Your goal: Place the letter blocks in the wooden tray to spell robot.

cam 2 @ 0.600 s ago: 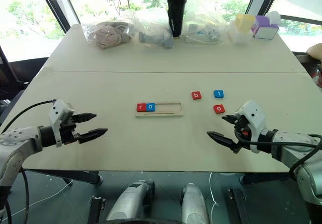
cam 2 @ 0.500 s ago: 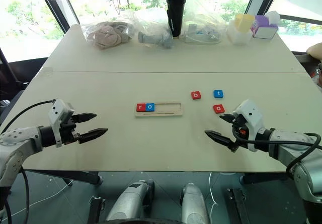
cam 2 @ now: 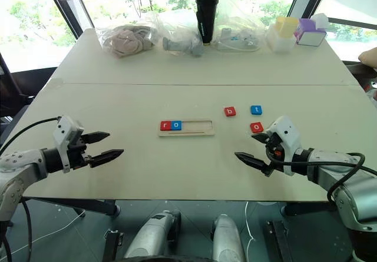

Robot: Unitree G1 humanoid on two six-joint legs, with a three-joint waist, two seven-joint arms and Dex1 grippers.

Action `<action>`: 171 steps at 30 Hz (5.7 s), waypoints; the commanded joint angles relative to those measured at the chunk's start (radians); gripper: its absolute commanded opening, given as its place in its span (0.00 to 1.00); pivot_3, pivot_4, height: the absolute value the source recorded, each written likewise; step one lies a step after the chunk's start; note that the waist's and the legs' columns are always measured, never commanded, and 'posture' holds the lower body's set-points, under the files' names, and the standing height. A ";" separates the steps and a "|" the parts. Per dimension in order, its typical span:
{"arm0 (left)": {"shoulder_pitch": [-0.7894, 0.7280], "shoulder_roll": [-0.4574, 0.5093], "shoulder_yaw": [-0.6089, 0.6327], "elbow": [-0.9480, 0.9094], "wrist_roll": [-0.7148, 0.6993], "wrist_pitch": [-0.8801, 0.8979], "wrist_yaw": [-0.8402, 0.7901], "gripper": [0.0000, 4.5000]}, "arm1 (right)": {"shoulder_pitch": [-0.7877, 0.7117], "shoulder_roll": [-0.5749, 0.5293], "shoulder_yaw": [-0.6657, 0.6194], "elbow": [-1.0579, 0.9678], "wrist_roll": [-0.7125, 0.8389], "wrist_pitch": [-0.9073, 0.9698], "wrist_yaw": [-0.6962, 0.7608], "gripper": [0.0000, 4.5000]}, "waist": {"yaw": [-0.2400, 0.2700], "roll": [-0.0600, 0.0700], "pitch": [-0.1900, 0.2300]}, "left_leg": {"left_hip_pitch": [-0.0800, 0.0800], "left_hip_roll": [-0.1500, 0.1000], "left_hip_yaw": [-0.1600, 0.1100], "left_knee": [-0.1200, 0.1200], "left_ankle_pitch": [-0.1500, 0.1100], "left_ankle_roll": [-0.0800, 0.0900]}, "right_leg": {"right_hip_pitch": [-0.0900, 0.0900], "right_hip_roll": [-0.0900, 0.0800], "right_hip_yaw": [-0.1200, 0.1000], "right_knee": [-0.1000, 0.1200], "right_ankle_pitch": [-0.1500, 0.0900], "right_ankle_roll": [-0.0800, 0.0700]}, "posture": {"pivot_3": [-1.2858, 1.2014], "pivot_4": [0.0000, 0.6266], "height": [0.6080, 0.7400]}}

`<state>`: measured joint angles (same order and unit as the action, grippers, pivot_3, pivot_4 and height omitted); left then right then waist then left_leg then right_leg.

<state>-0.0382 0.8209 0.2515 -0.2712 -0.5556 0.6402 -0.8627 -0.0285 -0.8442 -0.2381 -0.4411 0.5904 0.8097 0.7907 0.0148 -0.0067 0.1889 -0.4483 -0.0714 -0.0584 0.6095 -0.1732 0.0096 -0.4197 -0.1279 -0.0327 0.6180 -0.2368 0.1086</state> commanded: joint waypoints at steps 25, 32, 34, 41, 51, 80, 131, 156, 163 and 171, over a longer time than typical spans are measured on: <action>-0.951 -0.326 -0.518 1.205 0.474 -0.706 -0.507 1.00 | -0.077 0.101 0.011 -0.424 0.207 0.239 -0.302 0.99 | 0.025 -0.004 0.001 | -0.004 0.000 0.000 0.007 0.002 0.004 | 0.000 0.005 -0.001 0.001 0.006 0.007 | 0.52 0.24 1.00; -1.047 -0.416 -0.536 1.449 0.600 -0.879 -0.480 1.00 | -0.025 0.136 0.022 -0.456 0.204 0.231 -0.386 0.99 | 0.024 -0.004 0.001 | -0.004 0.001 0.001 0.009 0.002 0.005 | 0.000 0.005 -0.001 0.002 0.009 0.012 | 0.52 0.24 1.00; -1.050 -0.426 -0.551 1.479 0.640 -0.918 -0.469 1.00 | -0.008 0.143 0.027 -0.456 0.192 0.217 -0.397 0.99 | 0.024 -0.004 0.001 | -0.004 0.001 0.001 0.010 0.002 0.005 | 0.000 0.005 -0.001 0.002 0.009 0.013 | 0.52 0.24 1.00; -1.039 -0.453 -0.549 1.530 0.690 -0.958 -0.444 0.88 | 0.063 0.132 0.031 -0.444 0.144 0.154 -0.390 1.00 | 0.024 -0.004 0.000 | 0.004 0.001 0.000 0.015 -0.001 0.007 | 0.013 0.006 -0.002 -0.002 0.010 0.014 | 0.52 0.24 1.00; -1.034 -0.474 -0.492 1.503 0.663 -0.924 -0.475 0.70 | 0.081 0.119 0.042 -0.385 0.102 0.102 -0.353 1.00 | 0.026 -0.004 -0.001 | 0.005 0.002 0.000 0.018 -0.003 0.006 | 0.015 0.005 -0.003 -0.004 0.011 0.011 | 0.52 0.24 1.00; -0.590 -0.251 -0.486 0.576 0.521 -0.532 -0.537 1.00 | 0.017 0.103 0.068 -0.231 0.048 0.090 -0.311 1.00 | 0.023 -0.003 0.000 | 0.002 0.003 0.000 0.016 -0.004 0.006 | 0.011 0.005 0.000 -0.005 0.010 0.010 | 0.52 0.24 1.00; -0.289 0.091 -0.052 -0.127 -0.010 0.085 -0.152 1.00 | -0.731 0.546 0.273 0.681 -0.436 0.083 -0.542 0.26 | -0.028 -0.001 0.001 | 0.005 0.003 0.001 0.003 0.003 0.002 | -0.002 0.010 0.003 0.002 0.012 0.009 | 0.52 0.24 1.00; -0.416 -0.013 -0.280 -0.060 0.010 0.012 -0.197 1.00 | -0.298 0.995 -0.089 -0.382 -0.344 0.805 -0.941 0.26 | -0.027 0.000 0.001 | 0.004 0.004 0.001 0.002 0.003 0.001 | -0.007 0.010 0.005 0.011 0.007 0.000 | 0.52 0.24 1.00; -0.428 -0.015 -0.295 -0.043 0.025 0.000 -0.215 1.00 | -0.252 1.013 -0.045 -0.383 -0.312 0.805 -0.983 0.26 | -0.028 0.000 0.001 | 0.004 0.003 0.001 0.001 0.001 -0.001 | -0.008 0.010 0.005 0.010 0.007 0.000 | 0.52 0.24 1.00; -0.410 -0.007 -0.286 -0.047 0.024 0.003 -0.212 1.00 | -0.241 0.953 -0.052 -0.373 -0.242 0.805 -0.974 0.98 | -0.029 0.000 0.001 | 0.004 0.004 0.000 0.000 0.001 -0.001 | -0.007 0.010 0.004 0.010 0.006 0.000 | 0.52 0.24 1.00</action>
<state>-0.4512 0.8037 -0.0540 -0.2971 -0.5320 0.6600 -1.0718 -0.2874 0.1162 -0.3002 -0.7908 0.3087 1.6078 -0.1979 -0.0144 -0.0065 0.1897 -0.4442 -0.0678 -0.0579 0.6099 -0.1718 0.0085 -0.4271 -0.1180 -0.0283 0.6276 -0.2303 0.1088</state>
